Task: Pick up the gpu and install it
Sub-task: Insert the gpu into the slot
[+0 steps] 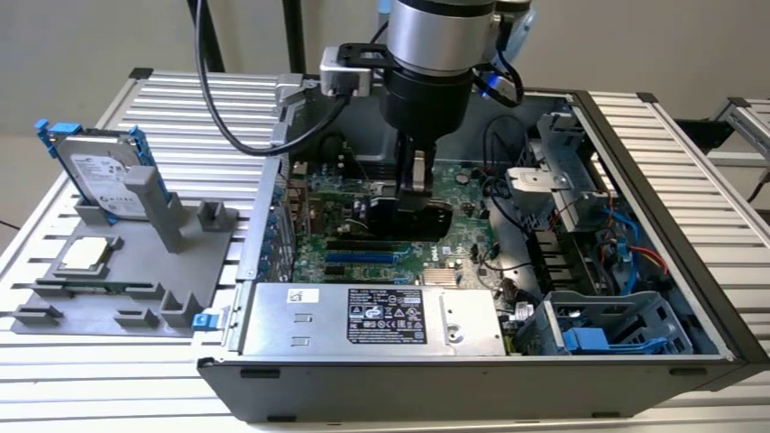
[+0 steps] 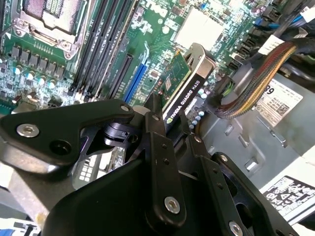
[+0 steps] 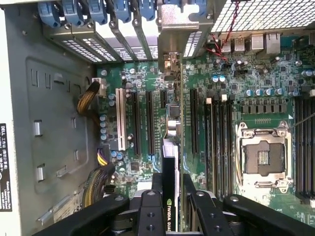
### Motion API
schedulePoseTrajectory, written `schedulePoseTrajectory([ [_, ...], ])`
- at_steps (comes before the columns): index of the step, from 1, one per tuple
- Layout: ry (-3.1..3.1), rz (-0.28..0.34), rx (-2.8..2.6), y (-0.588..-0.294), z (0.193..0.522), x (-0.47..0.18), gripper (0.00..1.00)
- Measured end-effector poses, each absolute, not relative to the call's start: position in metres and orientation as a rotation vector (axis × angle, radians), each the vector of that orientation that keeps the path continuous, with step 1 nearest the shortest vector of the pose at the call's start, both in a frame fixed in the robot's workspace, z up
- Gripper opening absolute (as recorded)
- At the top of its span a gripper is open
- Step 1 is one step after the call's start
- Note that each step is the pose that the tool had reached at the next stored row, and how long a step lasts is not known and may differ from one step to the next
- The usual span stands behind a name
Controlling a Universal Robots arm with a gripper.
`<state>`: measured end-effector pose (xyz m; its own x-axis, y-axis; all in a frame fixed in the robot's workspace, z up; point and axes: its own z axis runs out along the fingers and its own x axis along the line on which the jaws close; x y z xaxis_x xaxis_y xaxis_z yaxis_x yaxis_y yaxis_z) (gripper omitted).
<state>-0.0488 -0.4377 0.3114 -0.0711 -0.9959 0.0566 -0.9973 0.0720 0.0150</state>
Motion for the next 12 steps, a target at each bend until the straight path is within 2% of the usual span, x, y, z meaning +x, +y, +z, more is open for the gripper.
schedulePoseTrajectory([
  [12,-2.262,0.043,2.105,-0.43,0.296,-0.055,0.0],
])
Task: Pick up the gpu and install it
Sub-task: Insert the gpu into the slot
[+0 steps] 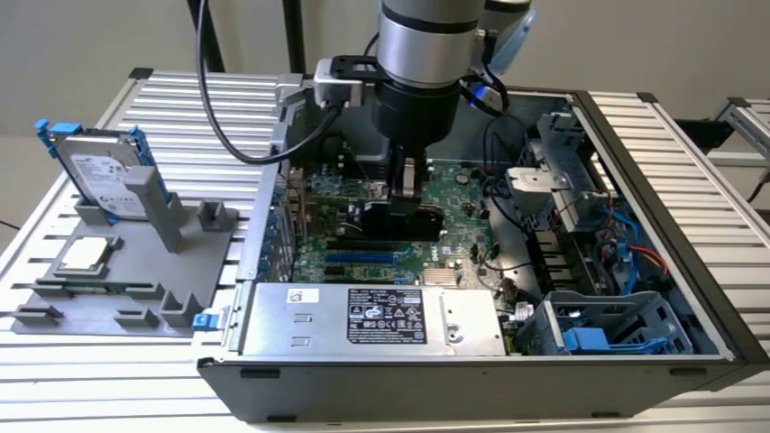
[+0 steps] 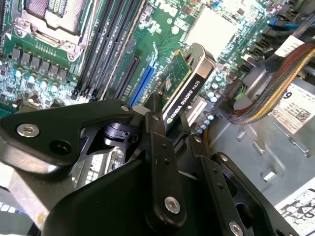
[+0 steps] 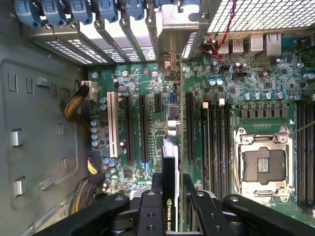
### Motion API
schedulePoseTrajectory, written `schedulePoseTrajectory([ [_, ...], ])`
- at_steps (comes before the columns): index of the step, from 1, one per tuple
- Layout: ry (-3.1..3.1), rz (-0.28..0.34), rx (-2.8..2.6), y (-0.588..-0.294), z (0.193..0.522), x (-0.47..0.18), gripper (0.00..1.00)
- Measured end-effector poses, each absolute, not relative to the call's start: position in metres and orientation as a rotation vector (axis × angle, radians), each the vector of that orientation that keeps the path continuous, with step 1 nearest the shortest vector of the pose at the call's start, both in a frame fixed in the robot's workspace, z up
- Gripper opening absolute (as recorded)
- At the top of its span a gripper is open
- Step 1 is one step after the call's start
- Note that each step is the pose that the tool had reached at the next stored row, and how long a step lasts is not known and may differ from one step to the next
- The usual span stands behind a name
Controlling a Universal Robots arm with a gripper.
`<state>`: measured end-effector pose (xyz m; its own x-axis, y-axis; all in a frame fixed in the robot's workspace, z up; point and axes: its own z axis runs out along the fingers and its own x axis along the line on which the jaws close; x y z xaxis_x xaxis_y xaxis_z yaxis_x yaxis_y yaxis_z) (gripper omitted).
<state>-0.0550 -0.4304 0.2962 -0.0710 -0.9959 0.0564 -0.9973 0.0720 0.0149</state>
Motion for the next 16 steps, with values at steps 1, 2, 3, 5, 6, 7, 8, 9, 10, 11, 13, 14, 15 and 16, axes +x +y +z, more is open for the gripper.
schedulePoseTrajectory([
  [1,-2.262,0.043,2.105,-0.43,0.295,-0.0556,0.0],
  [2,-2.262,0.042,2.105,-0.4298,0.2939,-0.0561,0.0],
  [3,-2.262,0.043,2.105,-0.4296,0.2929,-0.0566,0.0],
  [5,-2.262,0.043,2.105,-0.4295,0.2917,-0.0573,0.0],
  [6,-2.261,0.043,2.105,-0.4295,0.2917,-0.0573,0.0],
  [7,-2.261,0.043,2.105,-0.4295,0.2917,-0.0573,0.0],
  [8,-2.261,0.043,2.105,-0.4295,0.2916,-0.0573,0.0],
  [9,-2.262,0.043,2.105,-0.4295,0.2915,-0.0573,0.0],
  [10,-2.262,0.043,2.105,-0.4295,0.2915,-0.0573,0.0],
  [11,-2.262,0.043,2.105,-0.4295,0.2915,-0.0573,0.0],
  [13,-2.262,0.043,2.105,-0.4295,0.2912,-0.0573,0.0],
  [14,-2.262,0.042,2.105,-0.4295,0.2904,-0.0574,0.0],
  [15,-2.262,0.042,2.105,-0.4295,0.2897,-0.0574,0.0],
  [16,-2.262,0.043,2.105,-0.4295,0.2891,-0.0575,0.0],
])
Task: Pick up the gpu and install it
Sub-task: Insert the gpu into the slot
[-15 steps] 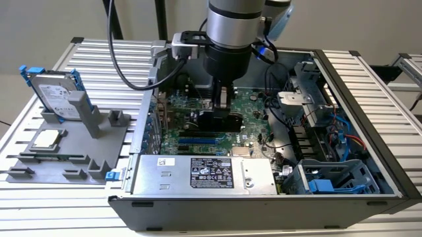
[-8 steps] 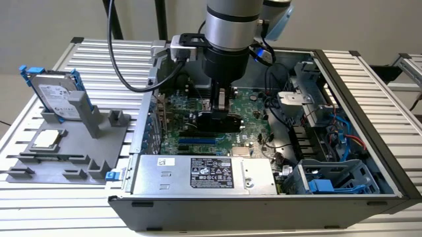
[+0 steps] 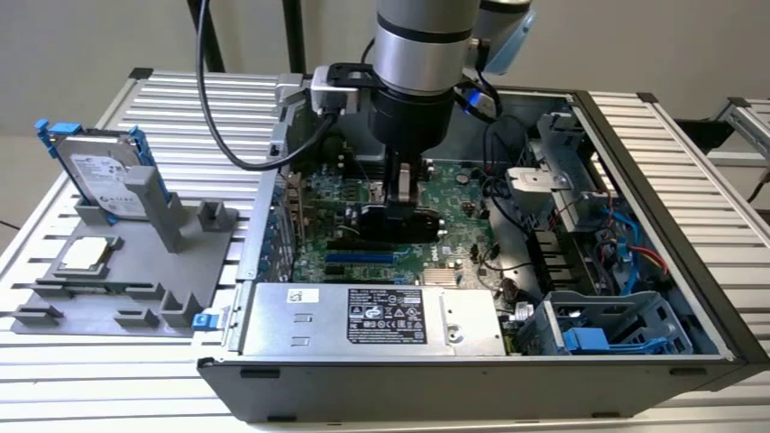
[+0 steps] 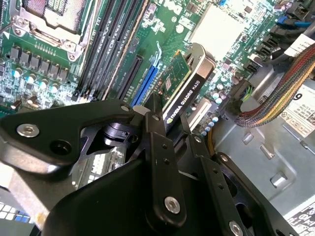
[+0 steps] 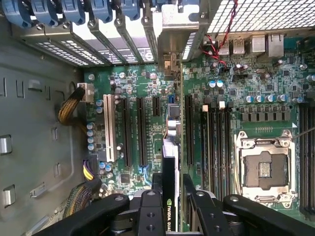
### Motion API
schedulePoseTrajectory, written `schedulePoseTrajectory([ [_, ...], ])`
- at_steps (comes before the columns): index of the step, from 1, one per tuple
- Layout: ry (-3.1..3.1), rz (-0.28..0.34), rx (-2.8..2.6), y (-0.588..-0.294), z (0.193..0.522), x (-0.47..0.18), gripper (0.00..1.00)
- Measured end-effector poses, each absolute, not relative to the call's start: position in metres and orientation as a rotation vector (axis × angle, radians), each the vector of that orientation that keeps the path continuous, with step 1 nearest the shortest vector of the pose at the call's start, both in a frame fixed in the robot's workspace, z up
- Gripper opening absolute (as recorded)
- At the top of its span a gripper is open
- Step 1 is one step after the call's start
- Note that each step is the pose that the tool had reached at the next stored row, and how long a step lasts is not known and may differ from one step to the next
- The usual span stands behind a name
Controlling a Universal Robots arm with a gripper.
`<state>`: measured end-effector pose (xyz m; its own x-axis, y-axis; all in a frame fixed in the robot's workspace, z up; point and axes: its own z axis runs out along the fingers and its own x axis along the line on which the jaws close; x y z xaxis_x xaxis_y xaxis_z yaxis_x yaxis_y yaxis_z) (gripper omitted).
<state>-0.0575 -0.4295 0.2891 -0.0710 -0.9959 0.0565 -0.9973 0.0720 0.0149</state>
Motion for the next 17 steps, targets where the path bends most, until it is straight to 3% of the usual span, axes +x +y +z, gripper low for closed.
schedulePoseTrajectory([
  [17,-2.262,0.043,2.105,-0.429,0.274,-0.068,0.0],
])
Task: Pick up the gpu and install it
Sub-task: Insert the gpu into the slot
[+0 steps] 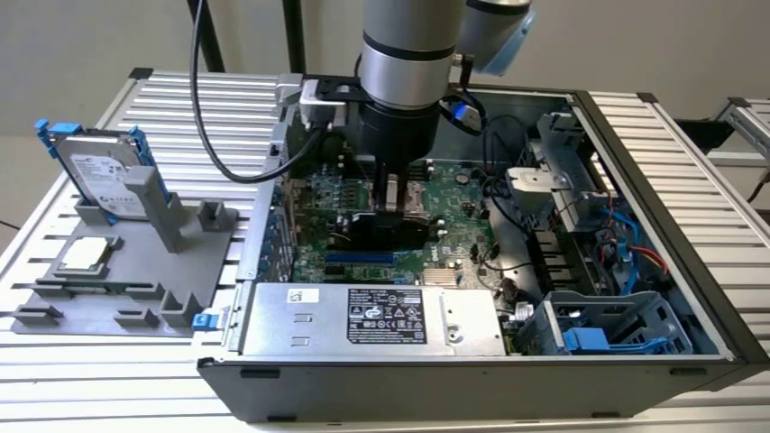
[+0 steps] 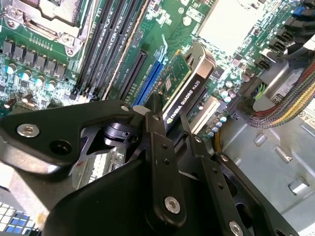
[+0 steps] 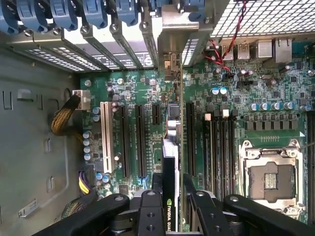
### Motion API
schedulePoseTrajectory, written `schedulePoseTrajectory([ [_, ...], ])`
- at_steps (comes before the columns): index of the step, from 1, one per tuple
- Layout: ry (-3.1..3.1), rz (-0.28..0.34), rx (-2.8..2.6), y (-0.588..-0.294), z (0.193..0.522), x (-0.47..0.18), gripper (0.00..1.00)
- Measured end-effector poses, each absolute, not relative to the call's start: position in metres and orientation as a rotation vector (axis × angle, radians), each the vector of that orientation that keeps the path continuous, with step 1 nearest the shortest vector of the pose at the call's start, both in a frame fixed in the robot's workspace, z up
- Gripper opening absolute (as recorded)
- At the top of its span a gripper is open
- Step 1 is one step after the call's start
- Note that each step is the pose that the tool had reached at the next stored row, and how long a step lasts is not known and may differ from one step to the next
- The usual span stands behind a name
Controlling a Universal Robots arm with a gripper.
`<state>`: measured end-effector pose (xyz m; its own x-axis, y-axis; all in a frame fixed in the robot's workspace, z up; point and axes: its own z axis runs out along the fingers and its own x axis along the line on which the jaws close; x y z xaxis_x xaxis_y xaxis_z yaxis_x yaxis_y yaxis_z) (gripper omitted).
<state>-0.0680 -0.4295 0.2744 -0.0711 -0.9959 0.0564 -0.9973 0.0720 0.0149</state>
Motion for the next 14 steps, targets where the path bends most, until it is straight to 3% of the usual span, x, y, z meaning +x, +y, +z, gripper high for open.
schedulePoseTrajectory([
  [14,-2.261,0.043,2.105,-0.4295,0.2654,-0.0721,0.0],
])
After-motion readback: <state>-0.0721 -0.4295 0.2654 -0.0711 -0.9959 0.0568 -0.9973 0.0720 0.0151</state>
